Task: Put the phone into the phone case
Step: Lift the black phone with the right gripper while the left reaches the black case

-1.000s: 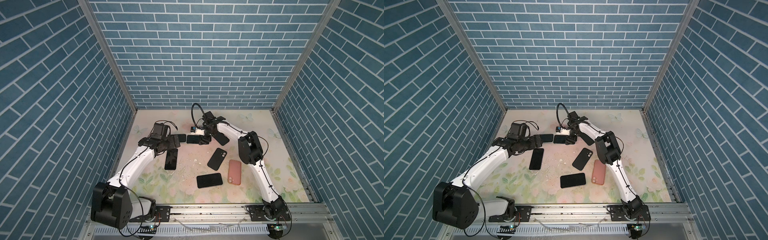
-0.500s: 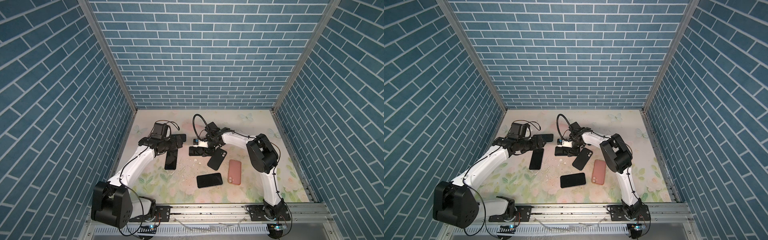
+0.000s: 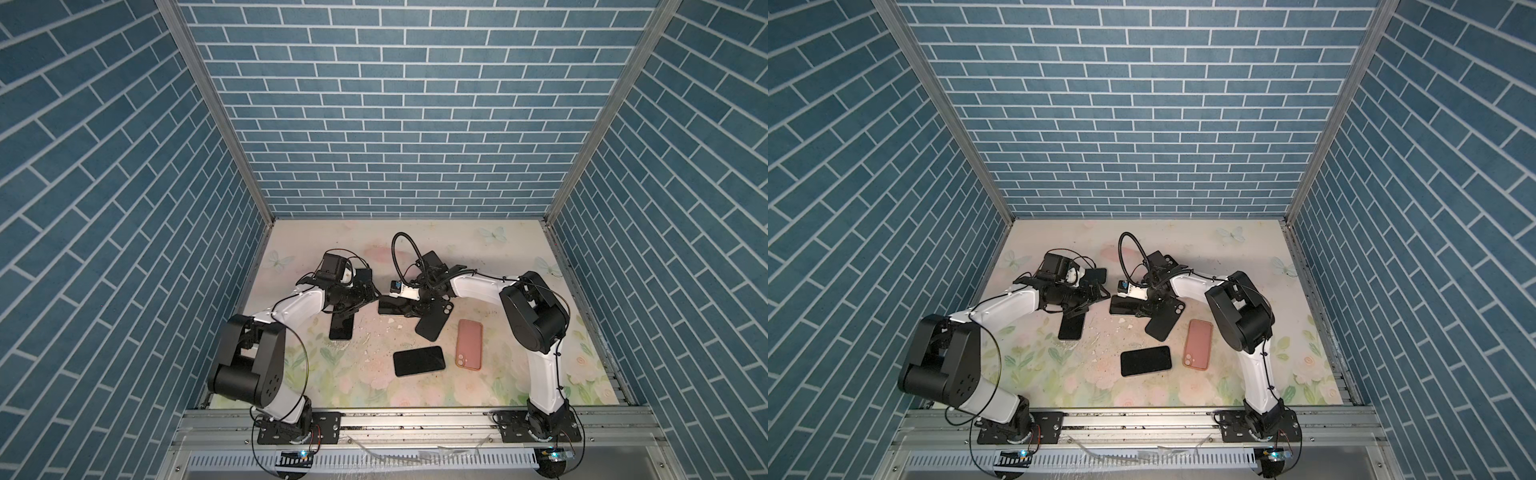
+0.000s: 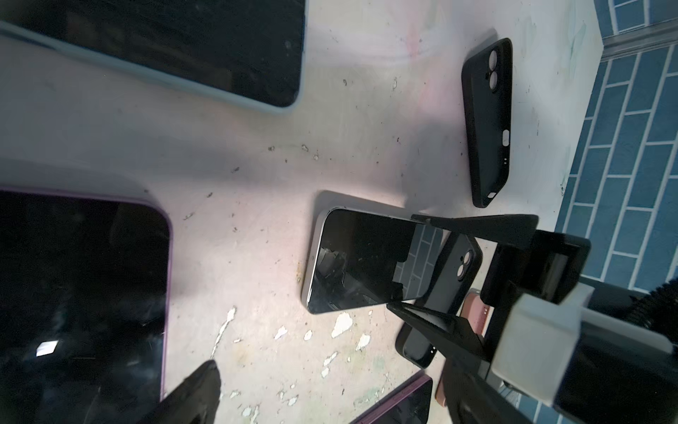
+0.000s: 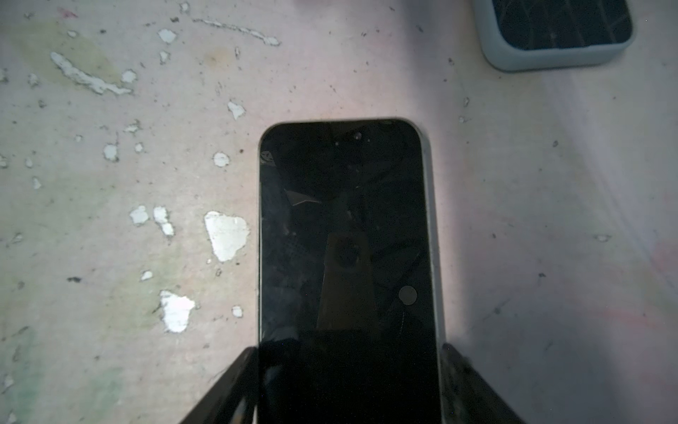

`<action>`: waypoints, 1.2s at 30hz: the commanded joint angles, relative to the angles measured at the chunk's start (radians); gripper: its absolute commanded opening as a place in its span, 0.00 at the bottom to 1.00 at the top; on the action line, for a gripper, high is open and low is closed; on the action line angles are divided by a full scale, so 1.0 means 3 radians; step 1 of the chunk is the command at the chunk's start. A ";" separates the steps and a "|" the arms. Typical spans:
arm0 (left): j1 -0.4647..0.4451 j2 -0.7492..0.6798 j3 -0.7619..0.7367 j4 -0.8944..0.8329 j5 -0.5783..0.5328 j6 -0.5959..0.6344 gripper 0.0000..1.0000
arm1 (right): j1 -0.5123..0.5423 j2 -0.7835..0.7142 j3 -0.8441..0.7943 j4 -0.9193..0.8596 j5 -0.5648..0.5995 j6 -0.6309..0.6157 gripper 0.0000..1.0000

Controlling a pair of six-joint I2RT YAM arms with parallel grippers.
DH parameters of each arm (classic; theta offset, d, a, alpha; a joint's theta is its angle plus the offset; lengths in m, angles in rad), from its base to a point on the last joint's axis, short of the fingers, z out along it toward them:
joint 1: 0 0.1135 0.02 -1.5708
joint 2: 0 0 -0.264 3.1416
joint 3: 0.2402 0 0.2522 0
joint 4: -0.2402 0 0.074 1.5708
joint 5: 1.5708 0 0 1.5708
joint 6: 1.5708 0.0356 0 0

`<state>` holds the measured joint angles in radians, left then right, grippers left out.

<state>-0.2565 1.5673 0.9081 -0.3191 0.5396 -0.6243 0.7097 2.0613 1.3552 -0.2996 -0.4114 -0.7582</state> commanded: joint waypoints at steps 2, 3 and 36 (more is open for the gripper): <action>-0.0104 0.0230 0.0014 0.0289 0.0100 -0.0149 0.93 | 0.0022 0.0001 -0.0125 0.0011 0.0027 -0.0040 0.49; -0.0134 0.0289 0.0025 0.0330 0.0088 -0.0172 0.93 | 0.0022 0.0001 -0.0130 0.0007 0.0027 -0.0041 0.49; -0.0193 0.0609 0.0284 0.0456 -0.0136 -0.0235 0.89 | -0.0093 -0.1035 -0.0452 0.0394 0.0286 0.2426 0.67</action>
<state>-0.3191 1.7302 0.9745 -0.1741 0.4927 -0.7124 0.6880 1.7782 1.1679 -0.1120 -0.3477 -0.3523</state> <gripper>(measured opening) 0.893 0.681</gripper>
